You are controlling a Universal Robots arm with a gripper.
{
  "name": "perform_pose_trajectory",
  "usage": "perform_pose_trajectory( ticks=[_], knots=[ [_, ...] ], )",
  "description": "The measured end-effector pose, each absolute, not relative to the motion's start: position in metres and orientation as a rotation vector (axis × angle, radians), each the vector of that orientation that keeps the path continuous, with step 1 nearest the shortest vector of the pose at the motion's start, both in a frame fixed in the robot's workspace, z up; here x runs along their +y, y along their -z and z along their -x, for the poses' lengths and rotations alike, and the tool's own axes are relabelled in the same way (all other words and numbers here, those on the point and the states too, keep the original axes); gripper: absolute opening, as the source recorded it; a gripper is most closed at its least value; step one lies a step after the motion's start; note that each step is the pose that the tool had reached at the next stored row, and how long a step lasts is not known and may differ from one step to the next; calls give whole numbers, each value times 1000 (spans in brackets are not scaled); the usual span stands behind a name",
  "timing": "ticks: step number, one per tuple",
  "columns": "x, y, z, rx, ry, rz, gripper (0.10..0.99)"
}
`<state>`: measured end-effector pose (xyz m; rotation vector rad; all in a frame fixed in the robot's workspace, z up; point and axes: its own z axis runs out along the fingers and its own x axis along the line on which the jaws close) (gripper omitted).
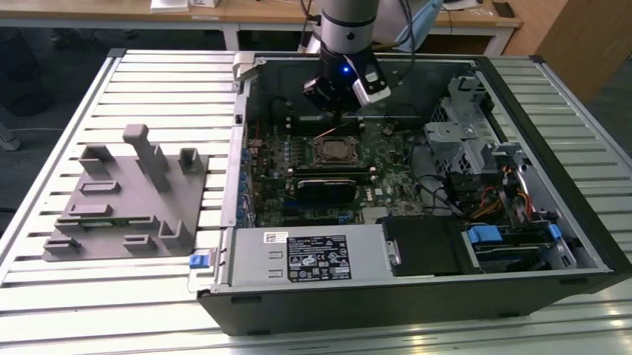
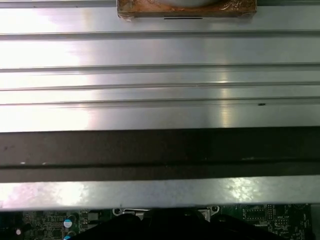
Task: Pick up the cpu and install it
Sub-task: 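Install the first cpu locking lever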
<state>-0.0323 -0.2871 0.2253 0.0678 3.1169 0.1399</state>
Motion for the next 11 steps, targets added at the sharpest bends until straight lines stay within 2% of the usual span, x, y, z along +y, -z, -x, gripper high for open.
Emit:
perform_pose_trajectory(
  ticks=[11],
  knots=[
    [-287,-221,23,3117,-140,-68,118]
  ],
)
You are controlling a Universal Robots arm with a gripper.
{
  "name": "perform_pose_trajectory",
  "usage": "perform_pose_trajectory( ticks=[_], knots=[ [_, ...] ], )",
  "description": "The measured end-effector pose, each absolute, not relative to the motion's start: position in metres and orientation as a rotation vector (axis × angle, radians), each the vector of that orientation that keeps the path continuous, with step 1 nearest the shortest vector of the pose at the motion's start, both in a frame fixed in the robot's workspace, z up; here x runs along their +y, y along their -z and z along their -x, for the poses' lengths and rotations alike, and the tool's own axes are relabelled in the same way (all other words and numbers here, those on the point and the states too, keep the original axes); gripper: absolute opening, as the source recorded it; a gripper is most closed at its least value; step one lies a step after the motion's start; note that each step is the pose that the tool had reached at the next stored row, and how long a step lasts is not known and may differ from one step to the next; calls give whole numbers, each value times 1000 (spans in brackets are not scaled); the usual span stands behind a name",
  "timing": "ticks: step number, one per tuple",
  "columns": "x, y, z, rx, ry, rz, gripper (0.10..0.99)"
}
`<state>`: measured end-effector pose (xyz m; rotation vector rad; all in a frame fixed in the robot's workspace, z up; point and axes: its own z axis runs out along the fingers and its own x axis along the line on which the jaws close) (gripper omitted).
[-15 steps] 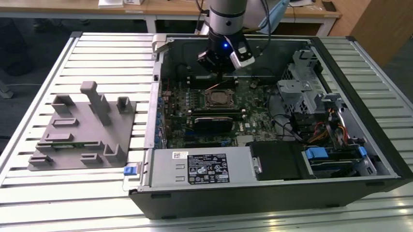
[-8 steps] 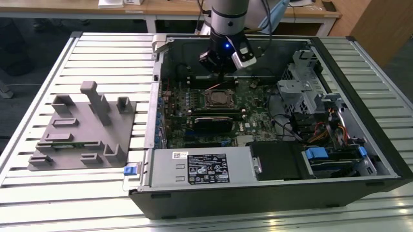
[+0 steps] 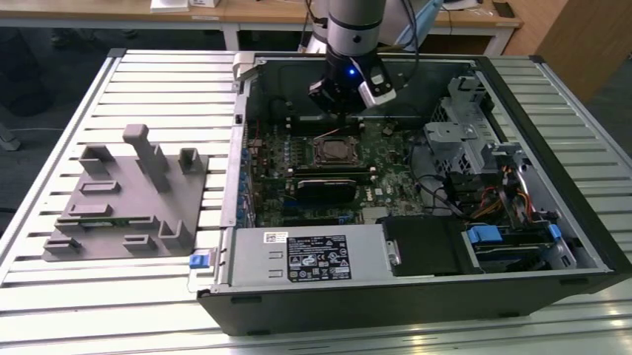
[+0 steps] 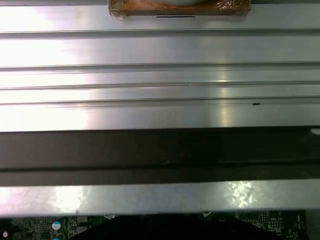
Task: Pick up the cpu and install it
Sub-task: 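Install the first cpu locking lever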
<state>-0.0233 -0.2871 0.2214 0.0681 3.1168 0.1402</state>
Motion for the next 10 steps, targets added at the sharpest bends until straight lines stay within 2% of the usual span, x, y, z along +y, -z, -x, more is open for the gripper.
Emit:
perform_pose_trajectory(
  ticks=[10],
  knots=[
    [-287,-211,20,3117,-140,-68,118]
  ],
)
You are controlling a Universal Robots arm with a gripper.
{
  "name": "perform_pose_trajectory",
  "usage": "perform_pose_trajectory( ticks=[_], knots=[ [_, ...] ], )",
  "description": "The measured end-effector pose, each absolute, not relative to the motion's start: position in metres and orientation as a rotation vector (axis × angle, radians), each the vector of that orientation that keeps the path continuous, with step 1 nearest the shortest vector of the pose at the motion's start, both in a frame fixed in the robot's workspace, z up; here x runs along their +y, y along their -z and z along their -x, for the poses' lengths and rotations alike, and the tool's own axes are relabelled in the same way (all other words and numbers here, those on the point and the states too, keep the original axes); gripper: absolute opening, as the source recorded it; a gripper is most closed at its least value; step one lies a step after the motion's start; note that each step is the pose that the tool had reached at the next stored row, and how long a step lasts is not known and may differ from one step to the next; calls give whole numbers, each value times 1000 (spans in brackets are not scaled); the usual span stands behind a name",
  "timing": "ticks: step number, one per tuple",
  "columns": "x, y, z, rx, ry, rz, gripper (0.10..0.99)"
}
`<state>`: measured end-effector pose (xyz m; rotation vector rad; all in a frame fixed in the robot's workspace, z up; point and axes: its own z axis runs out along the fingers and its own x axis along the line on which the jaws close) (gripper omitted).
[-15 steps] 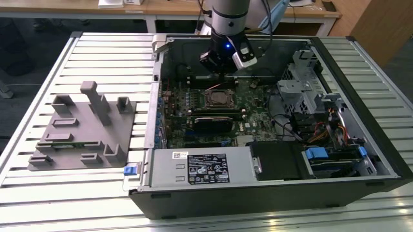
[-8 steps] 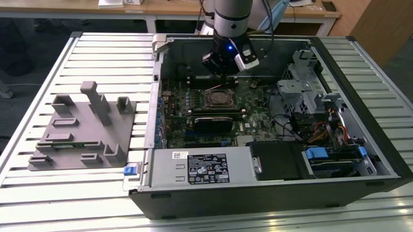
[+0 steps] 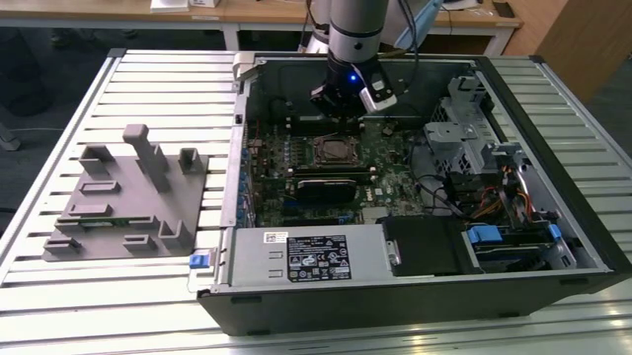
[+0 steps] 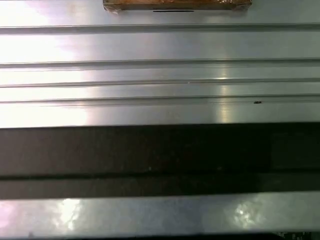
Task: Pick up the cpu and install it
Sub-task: 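Install the first cpu locking lever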
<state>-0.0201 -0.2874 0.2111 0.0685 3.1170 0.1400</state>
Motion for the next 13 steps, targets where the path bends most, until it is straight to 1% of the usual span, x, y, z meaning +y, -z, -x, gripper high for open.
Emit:
perform_pose_trajectory(
  ticks=[13],
  knots=[
    [-287,-201,17,3118,-140,-69,118]
  ],
)
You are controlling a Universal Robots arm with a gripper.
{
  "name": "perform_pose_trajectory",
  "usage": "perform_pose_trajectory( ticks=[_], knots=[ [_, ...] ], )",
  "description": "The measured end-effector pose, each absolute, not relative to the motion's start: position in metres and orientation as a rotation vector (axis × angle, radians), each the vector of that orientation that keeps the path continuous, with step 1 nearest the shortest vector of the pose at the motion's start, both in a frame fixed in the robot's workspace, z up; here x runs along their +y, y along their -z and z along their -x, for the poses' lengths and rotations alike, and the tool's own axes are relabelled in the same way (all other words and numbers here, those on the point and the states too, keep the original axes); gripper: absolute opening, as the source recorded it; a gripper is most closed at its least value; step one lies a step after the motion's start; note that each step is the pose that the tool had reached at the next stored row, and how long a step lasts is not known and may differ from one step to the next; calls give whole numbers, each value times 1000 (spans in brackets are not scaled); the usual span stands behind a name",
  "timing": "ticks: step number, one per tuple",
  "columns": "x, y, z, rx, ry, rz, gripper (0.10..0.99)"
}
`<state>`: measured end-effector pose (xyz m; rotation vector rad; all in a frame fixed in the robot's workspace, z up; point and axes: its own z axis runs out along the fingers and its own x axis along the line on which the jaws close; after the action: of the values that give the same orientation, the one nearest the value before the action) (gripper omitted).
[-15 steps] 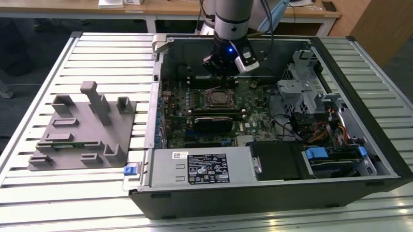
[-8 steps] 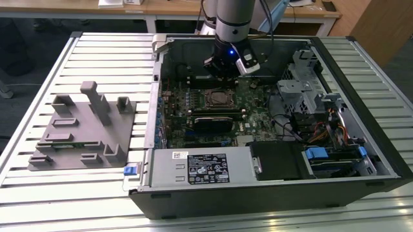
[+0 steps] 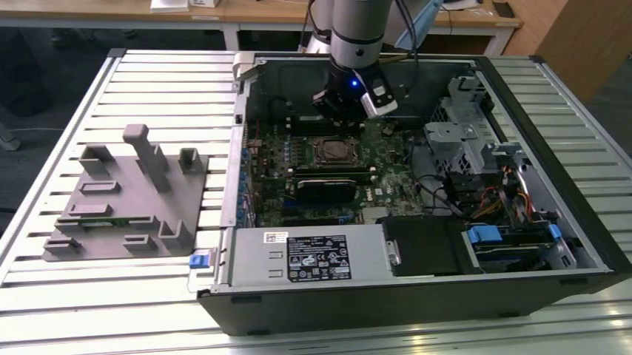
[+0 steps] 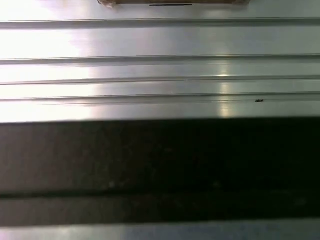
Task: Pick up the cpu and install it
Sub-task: 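Install the first cpu locking lever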
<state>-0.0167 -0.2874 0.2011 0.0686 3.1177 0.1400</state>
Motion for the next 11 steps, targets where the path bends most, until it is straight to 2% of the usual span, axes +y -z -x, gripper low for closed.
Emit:
perform_pose_trajectory(
  ticks=[11],
  knots=[
    [-287,-203,17,3118,-136,-68,118]
  ],
)
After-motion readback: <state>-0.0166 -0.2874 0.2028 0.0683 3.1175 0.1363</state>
